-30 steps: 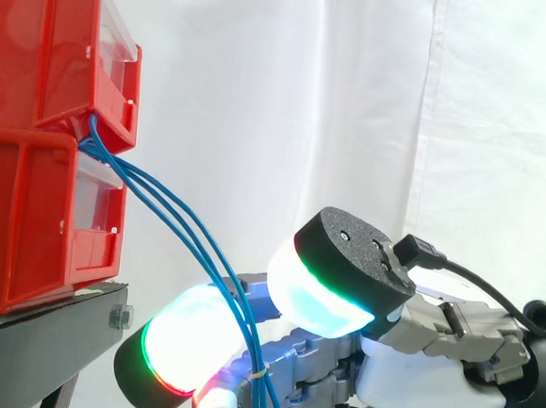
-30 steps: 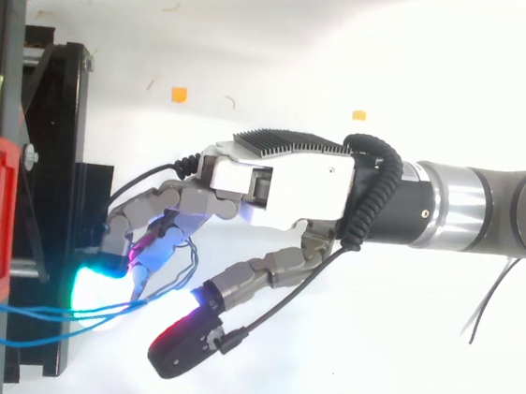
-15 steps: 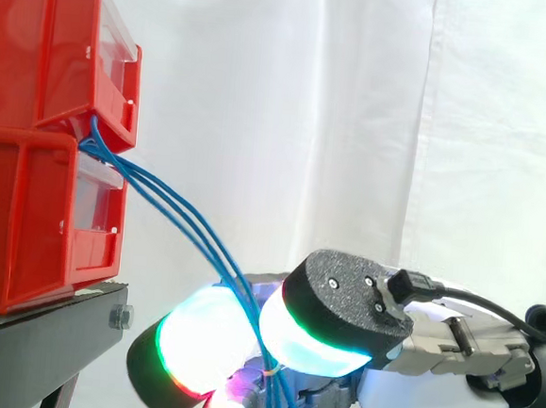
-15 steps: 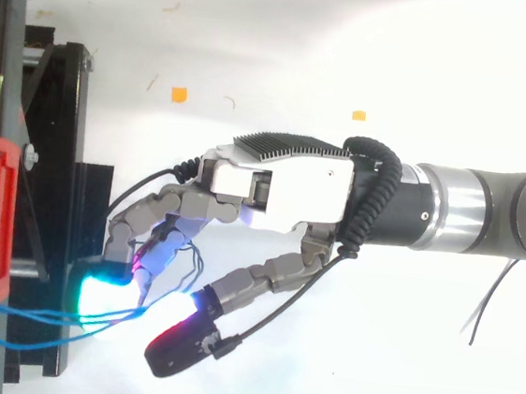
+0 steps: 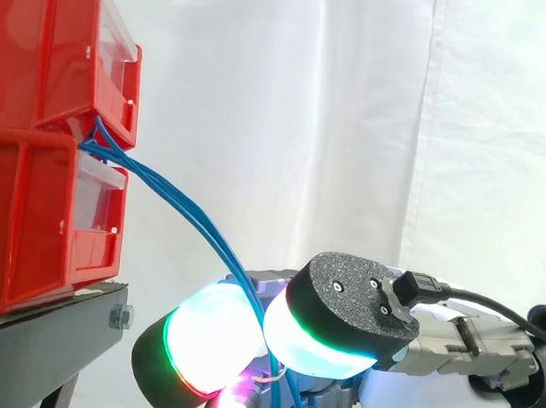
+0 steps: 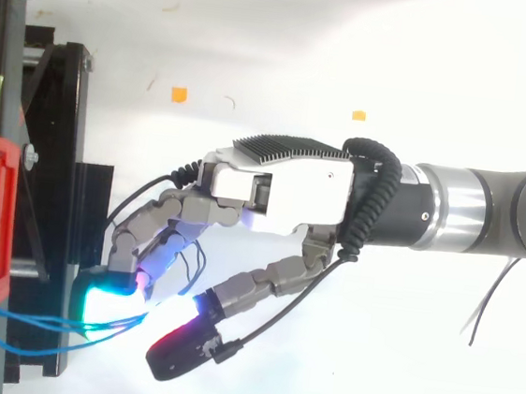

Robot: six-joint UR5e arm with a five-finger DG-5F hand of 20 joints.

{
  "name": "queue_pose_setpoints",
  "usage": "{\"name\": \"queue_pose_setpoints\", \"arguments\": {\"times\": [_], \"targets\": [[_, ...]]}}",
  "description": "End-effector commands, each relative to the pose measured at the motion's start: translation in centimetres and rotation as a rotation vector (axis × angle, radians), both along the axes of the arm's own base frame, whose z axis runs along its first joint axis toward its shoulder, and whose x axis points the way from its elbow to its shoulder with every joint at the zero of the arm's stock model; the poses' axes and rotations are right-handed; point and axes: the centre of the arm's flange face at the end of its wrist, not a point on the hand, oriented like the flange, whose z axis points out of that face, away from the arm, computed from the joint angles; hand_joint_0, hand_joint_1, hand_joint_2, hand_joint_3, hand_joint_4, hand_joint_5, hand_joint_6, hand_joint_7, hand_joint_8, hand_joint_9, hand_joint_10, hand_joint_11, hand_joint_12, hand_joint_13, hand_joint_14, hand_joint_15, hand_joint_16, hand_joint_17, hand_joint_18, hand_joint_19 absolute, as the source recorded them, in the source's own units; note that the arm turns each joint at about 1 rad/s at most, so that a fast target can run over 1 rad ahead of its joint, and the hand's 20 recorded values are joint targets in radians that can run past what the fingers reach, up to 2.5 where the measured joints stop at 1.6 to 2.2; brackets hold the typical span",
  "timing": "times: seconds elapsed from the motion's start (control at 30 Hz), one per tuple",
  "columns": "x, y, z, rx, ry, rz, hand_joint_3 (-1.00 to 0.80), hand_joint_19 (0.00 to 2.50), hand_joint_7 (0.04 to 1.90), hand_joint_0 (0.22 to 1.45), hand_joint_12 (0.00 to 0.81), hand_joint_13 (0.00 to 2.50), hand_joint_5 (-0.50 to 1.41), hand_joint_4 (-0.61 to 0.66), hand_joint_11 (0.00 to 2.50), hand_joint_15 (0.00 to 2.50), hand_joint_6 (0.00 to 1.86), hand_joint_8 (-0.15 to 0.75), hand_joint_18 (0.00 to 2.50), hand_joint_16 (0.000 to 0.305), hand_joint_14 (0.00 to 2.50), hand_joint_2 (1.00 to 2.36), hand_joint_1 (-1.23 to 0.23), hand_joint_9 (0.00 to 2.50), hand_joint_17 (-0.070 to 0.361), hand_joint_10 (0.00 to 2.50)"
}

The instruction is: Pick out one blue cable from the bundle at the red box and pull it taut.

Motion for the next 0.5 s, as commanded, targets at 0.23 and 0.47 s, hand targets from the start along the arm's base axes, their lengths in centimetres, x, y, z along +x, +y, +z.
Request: {"name": "queue_pose_setpoints", "arguments": {"times": [0.23,0.47], "targets": [[-0.2,-0.2,0.2,0.083,0.007,0.108,-0.11,0.79,0.74,0.68,0.413,0.95,-0.19,0.01,0.42,0.54,0.95,0.294,0.81,0.055,0.02,1.02,-0.73,0.88,0.123,0.01],[0.1,-1.2,0.7,0.102,-0.004,0.102,-0.12,0.78,0.73,0.68,0.415,0.95,-0.19,0.02,0.44,0.54,0.95,0.293,0.81,0.055,0.02,1.02,-0.72,0.87,0.124,0.01]]}}
